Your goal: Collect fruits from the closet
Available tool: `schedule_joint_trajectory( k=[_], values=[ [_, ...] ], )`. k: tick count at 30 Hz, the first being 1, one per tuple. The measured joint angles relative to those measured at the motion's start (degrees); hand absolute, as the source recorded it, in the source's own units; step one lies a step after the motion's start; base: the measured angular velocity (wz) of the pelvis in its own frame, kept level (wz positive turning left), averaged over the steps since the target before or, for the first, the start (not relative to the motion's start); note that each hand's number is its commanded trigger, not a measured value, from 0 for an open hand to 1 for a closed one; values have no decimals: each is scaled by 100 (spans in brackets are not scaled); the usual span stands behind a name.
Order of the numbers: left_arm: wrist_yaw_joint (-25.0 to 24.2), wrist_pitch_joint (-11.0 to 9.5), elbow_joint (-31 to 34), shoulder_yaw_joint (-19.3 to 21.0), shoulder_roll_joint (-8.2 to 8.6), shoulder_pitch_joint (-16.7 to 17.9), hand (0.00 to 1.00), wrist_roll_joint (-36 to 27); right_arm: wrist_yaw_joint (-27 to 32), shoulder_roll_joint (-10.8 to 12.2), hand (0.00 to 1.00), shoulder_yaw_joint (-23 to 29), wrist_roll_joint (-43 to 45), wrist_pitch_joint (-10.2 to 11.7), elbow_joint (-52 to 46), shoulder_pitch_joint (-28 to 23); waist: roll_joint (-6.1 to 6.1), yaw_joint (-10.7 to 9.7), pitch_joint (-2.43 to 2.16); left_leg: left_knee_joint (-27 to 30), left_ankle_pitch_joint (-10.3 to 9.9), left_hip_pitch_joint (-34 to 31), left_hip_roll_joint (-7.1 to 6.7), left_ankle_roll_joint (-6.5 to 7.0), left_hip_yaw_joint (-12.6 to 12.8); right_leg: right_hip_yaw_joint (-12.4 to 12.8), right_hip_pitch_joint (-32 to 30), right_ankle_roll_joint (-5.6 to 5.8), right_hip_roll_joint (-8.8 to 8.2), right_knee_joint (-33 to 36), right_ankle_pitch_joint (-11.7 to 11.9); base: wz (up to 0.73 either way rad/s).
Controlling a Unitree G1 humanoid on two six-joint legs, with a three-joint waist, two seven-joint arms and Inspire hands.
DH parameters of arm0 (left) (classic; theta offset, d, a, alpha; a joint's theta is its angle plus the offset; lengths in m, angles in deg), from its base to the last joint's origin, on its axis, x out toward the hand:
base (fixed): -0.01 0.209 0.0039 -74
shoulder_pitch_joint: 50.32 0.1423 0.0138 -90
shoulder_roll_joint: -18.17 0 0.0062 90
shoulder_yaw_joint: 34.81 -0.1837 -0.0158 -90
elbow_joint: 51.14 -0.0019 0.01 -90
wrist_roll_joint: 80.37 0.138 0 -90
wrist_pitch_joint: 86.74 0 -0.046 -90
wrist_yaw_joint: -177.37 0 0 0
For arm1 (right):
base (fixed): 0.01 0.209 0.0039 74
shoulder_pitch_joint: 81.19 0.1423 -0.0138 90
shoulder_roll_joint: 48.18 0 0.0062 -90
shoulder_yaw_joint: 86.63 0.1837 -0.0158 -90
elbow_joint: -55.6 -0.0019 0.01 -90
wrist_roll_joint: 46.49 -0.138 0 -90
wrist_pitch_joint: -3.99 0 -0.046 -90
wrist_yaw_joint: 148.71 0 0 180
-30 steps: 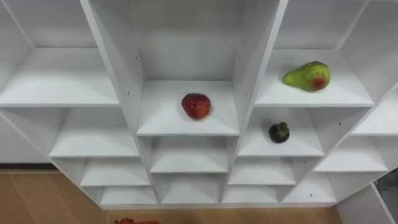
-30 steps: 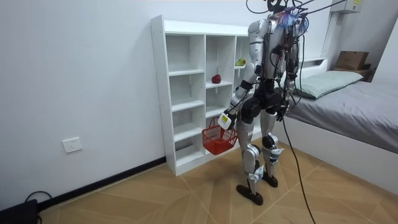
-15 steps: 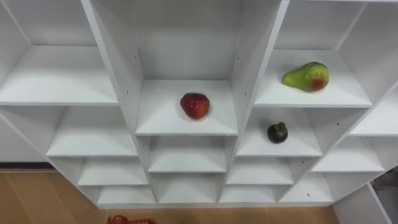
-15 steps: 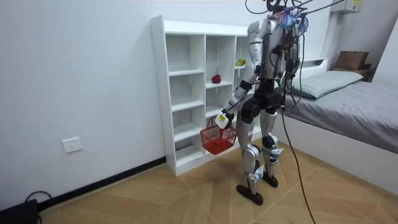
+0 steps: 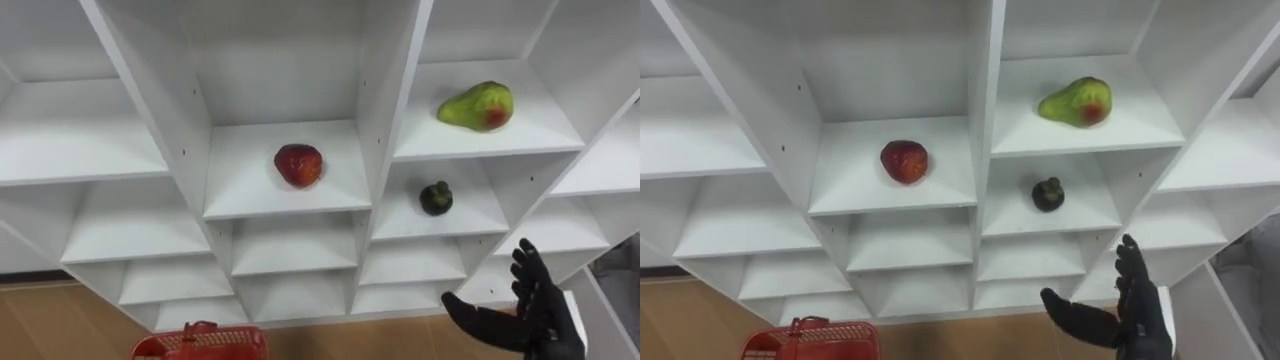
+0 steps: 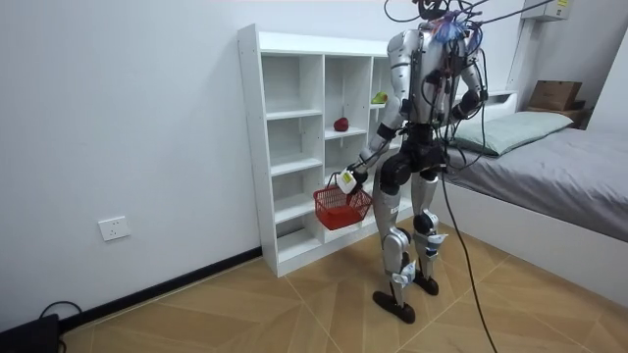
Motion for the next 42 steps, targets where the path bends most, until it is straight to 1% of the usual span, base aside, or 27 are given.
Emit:
schedule_joint_trajectory(
  k=[3,5,10,12,15,18,22,23,26,32,35,37,38,40,42],
  values=[
    [-35,-8,-45,-32,0,-38,100,0,132,-28,0,-1,197,46,-259,49,-10,17,-8,2,0,4,1,0,1,0,-2,0,0,10,0,0],
    [-102,-15,-130,-33,-1,-61,100,-2,177,-39,0,-3,279,130,-339,101,-2,5,-13,4,0,11,2,0,1,-1,5,0,0,7,0,0],
    [-147,-14,-414,-32,-3,-159,100,-12,318,-78,0,-23,478,135,-713,113,-4,21,-11,4,0,8,3,0,7,-6,5,0,1,13,0,0],
    [-164,-11,-435,-27,-7,-149,100,-29,336,-181,0,-63,482,131,-1016,121,-28,37,-5,3,0,-2,3,0,12,-4,-4,0,1,21,1,0],
    [-250,-11,-434,-25,-27,-144,100,-24,386,-313,0,-101,552,131,-1262,217,-62,35,-10,3,0,-7,3,0,14,2,-12,1,5,4,4,0],
    [-362,-10,-429,-29,-70,-152,100,-8,445,-459,0,-167,836,140,-1619,291,-101,47,-19,3,0,-16,3,0,18,2,-14,2,5,-5,4,0],
    [-408,-10,-430,-32,-135,-187,100,-4,492,-468,0,-214,1039,141,-1765,400,-116,47,-26,2,0,-48,4,0,20,1,-45,2,5,-3,4,0],
    [-413,-9,-429,-31,-156,-198,100,-4,510,-469,0,-212,1087,142,-1794,433,-121,37,-38,4,0,-83,5,0,20,-3,-79,0,5,0,8,0],
    [-428,-7,-429,-32,-166,-200,100,-8,619,-489,0,-213,1095,142,-1846,457,-125,54,-42,3,0,-67,7,0,19,-6,-48,-2,5,3,11,0],
    [-481,-5,-423,-29,-171,-198,100,25,698,-514,0,-213,1146,142,-1856,527,-123,86,-31,0,0,-24,13,0,17,-13,-5,-5,10,7,13,0],
    [-522,4,-422,-24,-172,-205,100,23,727,-514,0,-209,1132,142,-1856,587,-125,149,-25,-25,0,6,16,0,15,-14,16,-8,18,7,15,0],
    [-564,4,-407,-16,-174,-211,100,25,761,-520,0,-203,1138,143,-1856,714,-136,187,-22,-60,0,7,19,0,1,-21,12,-9,26,3,22,2],
    [-623,4,-407,-9,-183,-213,100,26,773,-541,0,-203,1142,147,-1855,834,-150,188,-11,-59,0,9,20,1,-23,-33,3,-11,29,-3,26,7],
    [-671,4,-408,-9,-199,-213,100,29,822,-618,0,-203,1139,204,-1857,969,-181,183,-9,-57,1,8,21,1,-50,-71,14,-11,27,-12,26,8],
    [-737,4,-419,17,-223,-212,100,44,887,-735,0,-183,1123,241,-1858,1168,-223,197,18,-43,1,6,25,2,-73,-93,26,-15,26,-14,28,3]
  ],
)
